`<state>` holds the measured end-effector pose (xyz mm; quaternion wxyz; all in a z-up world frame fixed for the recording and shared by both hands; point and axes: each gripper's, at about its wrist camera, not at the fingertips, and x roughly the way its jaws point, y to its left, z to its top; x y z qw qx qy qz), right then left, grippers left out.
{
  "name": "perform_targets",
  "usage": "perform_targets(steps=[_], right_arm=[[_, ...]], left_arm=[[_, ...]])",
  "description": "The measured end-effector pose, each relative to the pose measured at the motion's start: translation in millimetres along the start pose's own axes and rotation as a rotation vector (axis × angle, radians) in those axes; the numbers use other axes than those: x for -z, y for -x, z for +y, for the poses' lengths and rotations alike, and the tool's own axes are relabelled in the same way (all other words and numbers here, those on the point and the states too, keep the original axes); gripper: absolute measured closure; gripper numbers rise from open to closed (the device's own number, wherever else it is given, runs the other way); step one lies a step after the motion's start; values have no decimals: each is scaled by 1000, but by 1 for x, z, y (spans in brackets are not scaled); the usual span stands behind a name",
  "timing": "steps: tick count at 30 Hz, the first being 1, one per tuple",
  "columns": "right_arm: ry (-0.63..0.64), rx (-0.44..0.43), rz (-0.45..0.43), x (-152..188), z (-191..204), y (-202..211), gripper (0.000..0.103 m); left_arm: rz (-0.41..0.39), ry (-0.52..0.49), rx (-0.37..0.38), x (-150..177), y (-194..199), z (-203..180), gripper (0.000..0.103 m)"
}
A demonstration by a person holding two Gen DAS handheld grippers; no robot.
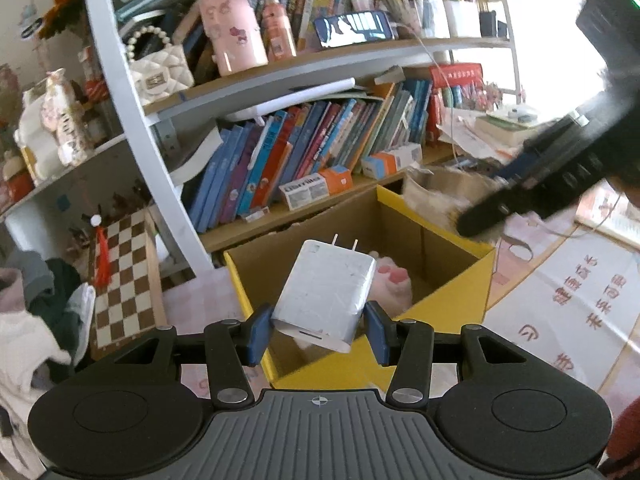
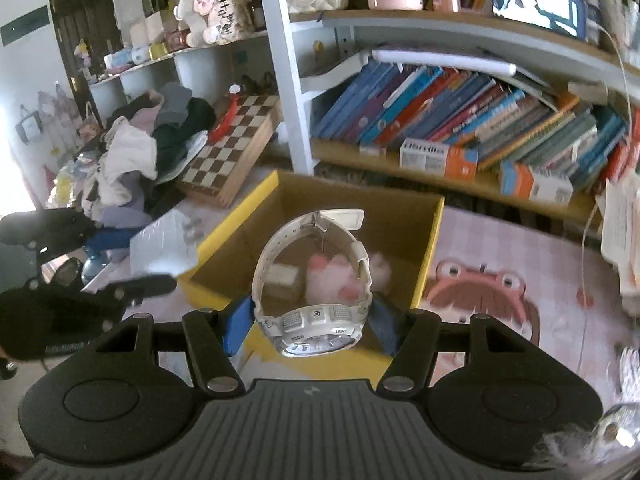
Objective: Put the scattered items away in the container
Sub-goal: 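Lift and carry the watch and charger over the yellow box with both tools, then lower the watch into the box with the right tool while the left tool holds the charger above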
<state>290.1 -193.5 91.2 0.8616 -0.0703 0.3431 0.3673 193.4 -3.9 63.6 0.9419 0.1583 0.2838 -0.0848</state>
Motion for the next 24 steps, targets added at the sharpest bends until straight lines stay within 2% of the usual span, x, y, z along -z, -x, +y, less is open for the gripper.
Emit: perform_targets(steps=[9, 13, 19, 24], right_arm=[[119, 38, 71, -42, -18, -71, 44], [164, 43, 112, -50, -21, -99, 44], [249, 62, 173, -55, -22, -139, 43], [299, 62, 239, -56, -23, -170, 43]], left_arm=[[78, -73, 11, -24, -53, 16, 55], [114, -108, 13, -30, -76, 20, 55], [204, -99, 26, -36, -120, 28, 55], [287, -161, 43, -36, -153, 21, 55]])
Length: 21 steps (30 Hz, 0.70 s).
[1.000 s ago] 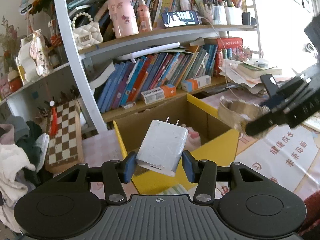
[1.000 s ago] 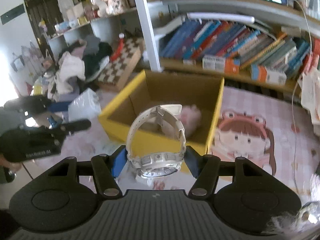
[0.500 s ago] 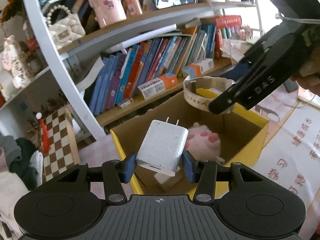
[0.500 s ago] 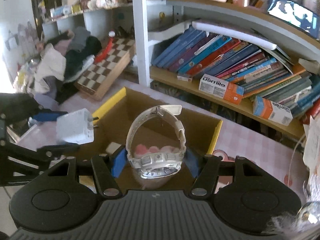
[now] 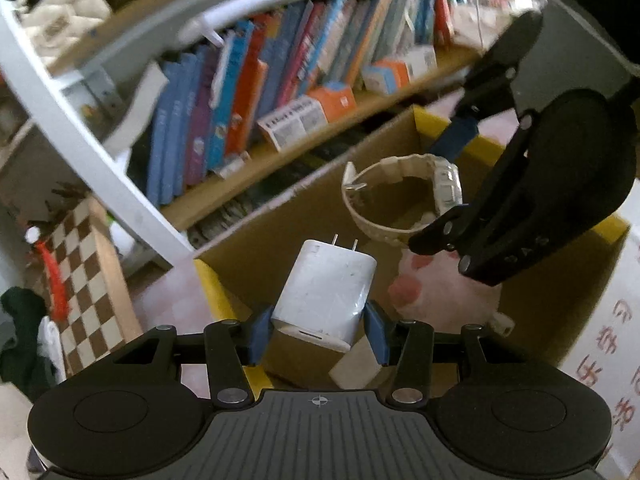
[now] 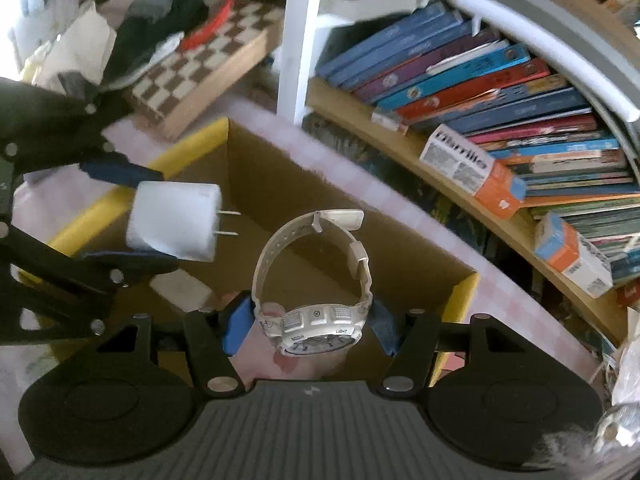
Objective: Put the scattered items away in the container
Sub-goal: 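Lower the watch into the box with the right tool while the left tool holds the charger above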
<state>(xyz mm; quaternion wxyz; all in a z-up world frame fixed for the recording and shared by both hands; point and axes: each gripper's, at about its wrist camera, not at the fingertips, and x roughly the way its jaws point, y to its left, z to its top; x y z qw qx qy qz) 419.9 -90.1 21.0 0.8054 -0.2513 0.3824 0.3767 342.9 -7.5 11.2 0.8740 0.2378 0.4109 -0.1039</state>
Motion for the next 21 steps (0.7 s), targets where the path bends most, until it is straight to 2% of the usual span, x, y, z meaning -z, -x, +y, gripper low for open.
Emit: perform_targets(steps=[5, 9, 14, 19, 21], right_arm=[[40, -8, 57, -2, 0, -23, 43], [47, -27, 59, -7, -2, -31, 43], [99, -34, 60, -12, 3, -40, 42], [96, -45, 50, -13, 3, -47, 42], [99, -38, 39, -14, 4, -48, 38]], left_arm=[[45, -13, 30, -3, -20, 0, 55], [71, -23, 49, -6, -31, 1, 59], [84, -51, 36, -6, -37, 2, 62], [84, -40, 29, -5, -37, 6, 58], [71, -39, 28, -6, -34, 6, 55]])
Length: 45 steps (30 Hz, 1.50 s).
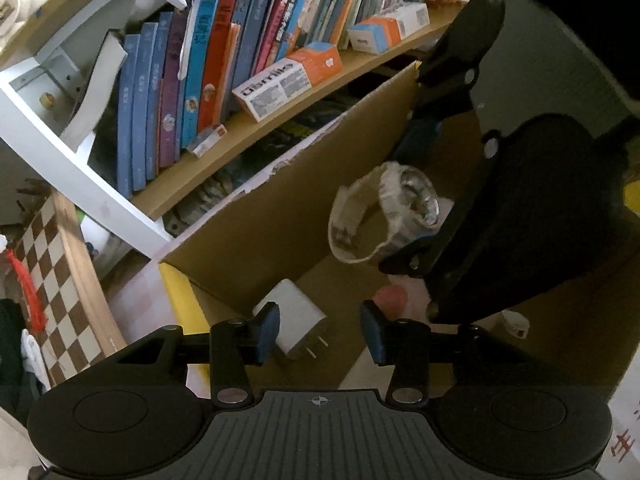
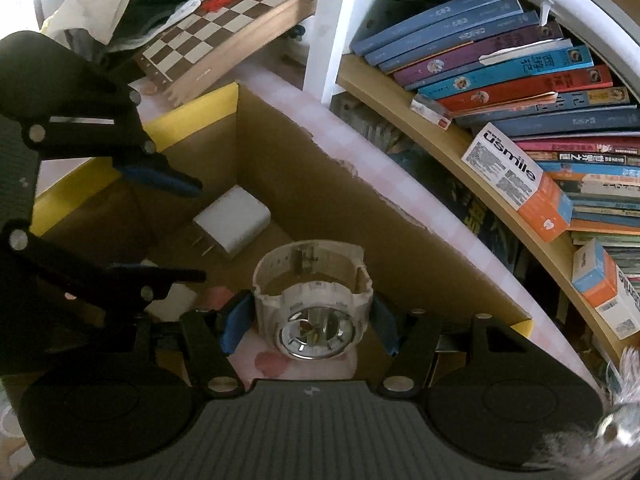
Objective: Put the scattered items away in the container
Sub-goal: 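Lower the watch into the box with the right tool while the left tool holds the charger above, then open both tools to release the watch and charger into the box, then withdraw both tools from the box toward the tape roll and comb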
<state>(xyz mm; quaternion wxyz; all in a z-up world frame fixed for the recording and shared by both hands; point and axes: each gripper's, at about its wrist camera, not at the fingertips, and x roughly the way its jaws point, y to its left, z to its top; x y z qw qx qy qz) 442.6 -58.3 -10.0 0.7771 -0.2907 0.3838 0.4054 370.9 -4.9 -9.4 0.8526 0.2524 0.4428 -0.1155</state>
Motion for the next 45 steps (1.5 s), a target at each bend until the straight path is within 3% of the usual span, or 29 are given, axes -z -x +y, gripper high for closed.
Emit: perform_targets(steps=[8, 18, 29, 36, 45], right_arm=[[-19, 26, -78, 1, -3, 22, 25], [-150, 20, -164, 12, 0, 72, 23], [-276, 57, -306, 42, 19, 149, 20], [-294, 137, -344, 81, 41, 181, 20], [-354, 199, -308, 133, 57, 194, 19]], left_arm=[[-85, -15, -57, 1, 26, -9, 41], [-194, 21, -108, 11, 72, -16, 33], [-330, 171, -161, 56, 146, -23, 24], [-341, 267, -181, 98, 172, -29, 22], [-311, 345, -192, 138, 182, -42, 22]])
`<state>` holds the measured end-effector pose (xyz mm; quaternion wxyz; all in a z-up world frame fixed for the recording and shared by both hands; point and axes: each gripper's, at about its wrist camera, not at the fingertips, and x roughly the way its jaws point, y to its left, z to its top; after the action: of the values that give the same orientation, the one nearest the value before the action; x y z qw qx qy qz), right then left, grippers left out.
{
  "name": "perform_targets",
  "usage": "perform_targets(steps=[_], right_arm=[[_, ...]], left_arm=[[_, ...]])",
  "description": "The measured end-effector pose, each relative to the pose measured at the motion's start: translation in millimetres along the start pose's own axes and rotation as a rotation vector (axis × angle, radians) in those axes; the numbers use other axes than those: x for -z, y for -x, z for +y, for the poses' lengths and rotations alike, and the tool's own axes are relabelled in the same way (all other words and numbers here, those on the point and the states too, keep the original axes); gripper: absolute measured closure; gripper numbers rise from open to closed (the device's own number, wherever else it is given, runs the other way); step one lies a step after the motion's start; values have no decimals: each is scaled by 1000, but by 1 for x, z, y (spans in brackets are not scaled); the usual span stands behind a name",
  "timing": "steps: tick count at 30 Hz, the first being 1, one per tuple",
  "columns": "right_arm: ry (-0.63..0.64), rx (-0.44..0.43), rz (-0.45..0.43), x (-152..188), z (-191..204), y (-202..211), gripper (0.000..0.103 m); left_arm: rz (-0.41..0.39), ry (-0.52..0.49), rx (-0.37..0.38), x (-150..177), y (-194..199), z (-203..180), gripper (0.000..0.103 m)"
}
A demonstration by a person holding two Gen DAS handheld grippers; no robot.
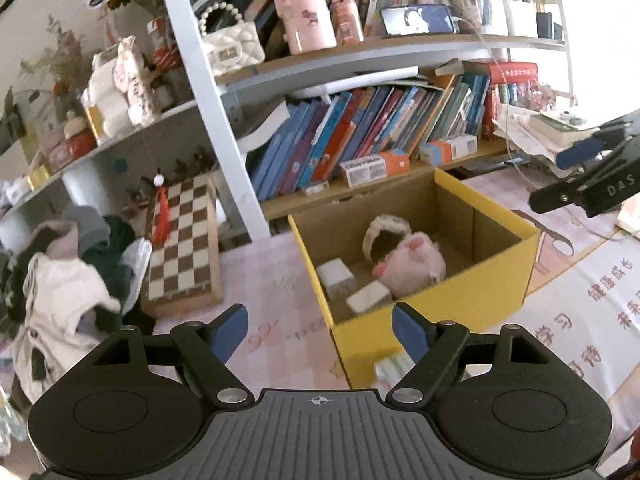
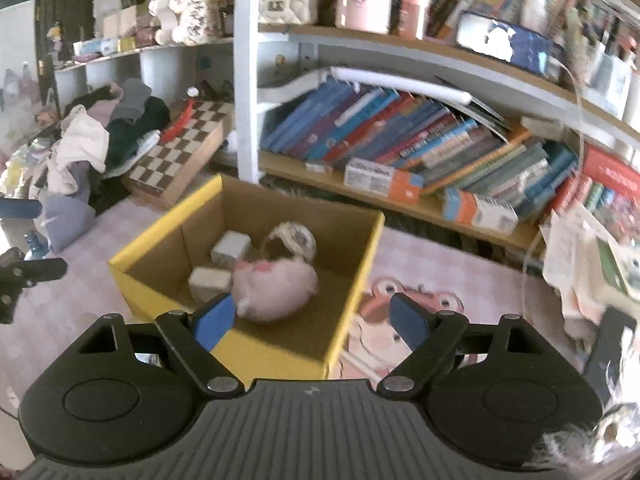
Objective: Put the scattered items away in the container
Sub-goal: 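Withdraw both tools from the box toward the tape roll and comb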
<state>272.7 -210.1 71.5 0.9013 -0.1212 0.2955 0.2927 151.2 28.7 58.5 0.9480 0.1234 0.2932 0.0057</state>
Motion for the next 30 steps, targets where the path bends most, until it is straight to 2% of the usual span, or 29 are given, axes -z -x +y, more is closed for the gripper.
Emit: perform_targets(steps=[12, 19, 30], right_arm=[[-68, 28, 93, 67, 19, 2, 18], [-106, -7, 124, 81, 38, -3, 18], [16, -100, 214, 95, 84, -21, 16]], left_arm=[[78, 86, -18, 46, 7, -6, 17], [140, 161, -9, 69, 2, -8, 17], [218, 152, 50, 89, -5, -26, 14]])
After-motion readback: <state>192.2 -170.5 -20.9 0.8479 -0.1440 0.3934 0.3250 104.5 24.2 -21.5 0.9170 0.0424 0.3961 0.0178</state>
